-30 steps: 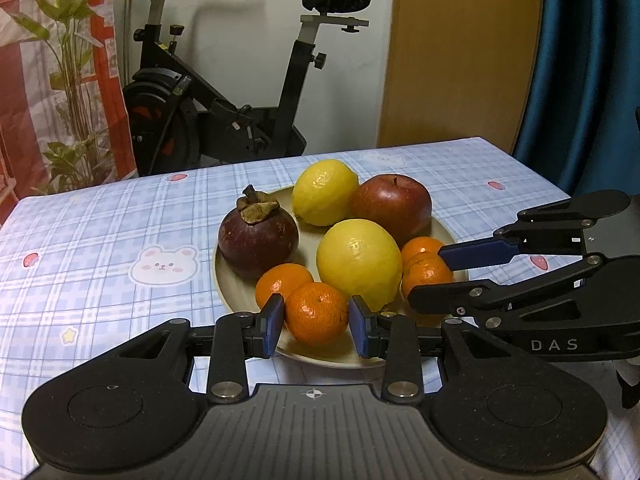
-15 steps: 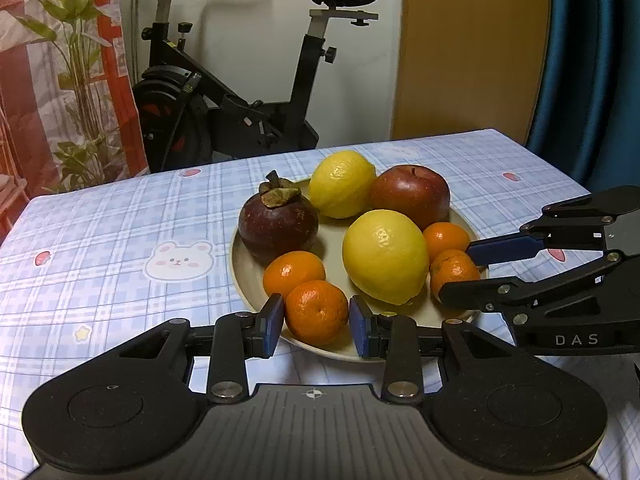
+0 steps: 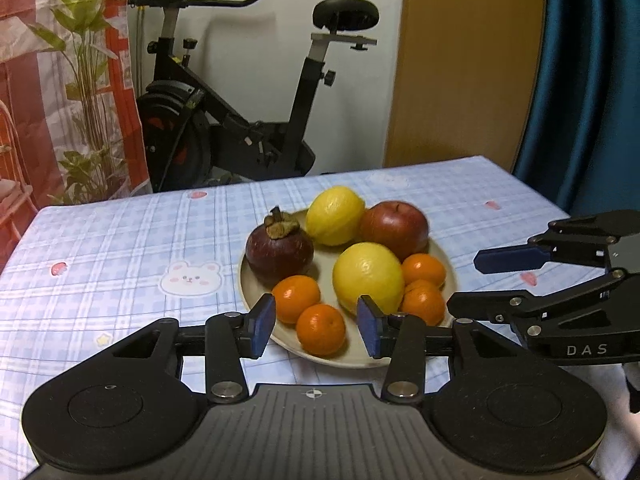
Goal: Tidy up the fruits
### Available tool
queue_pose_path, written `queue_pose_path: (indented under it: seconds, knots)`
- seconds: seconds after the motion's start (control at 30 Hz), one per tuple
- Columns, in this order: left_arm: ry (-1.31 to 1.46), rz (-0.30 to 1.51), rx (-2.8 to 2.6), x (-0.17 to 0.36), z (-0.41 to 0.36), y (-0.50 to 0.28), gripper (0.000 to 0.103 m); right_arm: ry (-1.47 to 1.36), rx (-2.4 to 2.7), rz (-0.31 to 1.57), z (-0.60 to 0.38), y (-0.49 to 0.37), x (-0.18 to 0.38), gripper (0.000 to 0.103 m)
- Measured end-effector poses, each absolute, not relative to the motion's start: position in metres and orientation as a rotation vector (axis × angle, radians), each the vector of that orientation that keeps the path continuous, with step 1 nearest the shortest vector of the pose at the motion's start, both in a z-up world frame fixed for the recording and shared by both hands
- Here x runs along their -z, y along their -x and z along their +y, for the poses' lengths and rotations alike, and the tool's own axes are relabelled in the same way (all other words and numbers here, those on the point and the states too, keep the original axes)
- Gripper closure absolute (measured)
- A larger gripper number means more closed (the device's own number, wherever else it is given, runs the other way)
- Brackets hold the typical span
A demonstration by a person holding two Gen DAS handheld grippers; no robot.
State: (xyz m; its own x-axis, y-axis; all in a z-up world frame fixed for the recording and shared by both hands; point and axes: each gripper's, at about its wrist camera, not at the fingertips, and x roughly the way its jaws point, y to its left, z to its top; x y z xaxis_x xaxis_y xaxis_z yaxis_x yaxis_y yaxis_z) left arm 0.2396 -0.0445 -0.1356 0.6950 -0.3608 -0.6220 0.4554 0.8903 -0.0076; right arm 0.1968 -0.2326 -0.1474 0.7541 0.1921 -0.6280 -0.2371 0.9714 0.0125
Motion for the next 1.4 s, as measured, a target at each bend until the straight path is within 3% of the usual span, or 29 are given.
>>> queue_pose_path:
  seconds: [0.53,1.4]
  knots:
    - [0.001,0.713,0.469,0.137,-0.028,-0.191,0.056,-0.007,-0.308,0.641,-0.2,-0.14,0.166,0.053]
    - [0.148,0.897,0.591,0.188,-0.045,-0.205,0.056,0.166,-0.483,0.773,-0.178,-0.174,0.193,0.055]
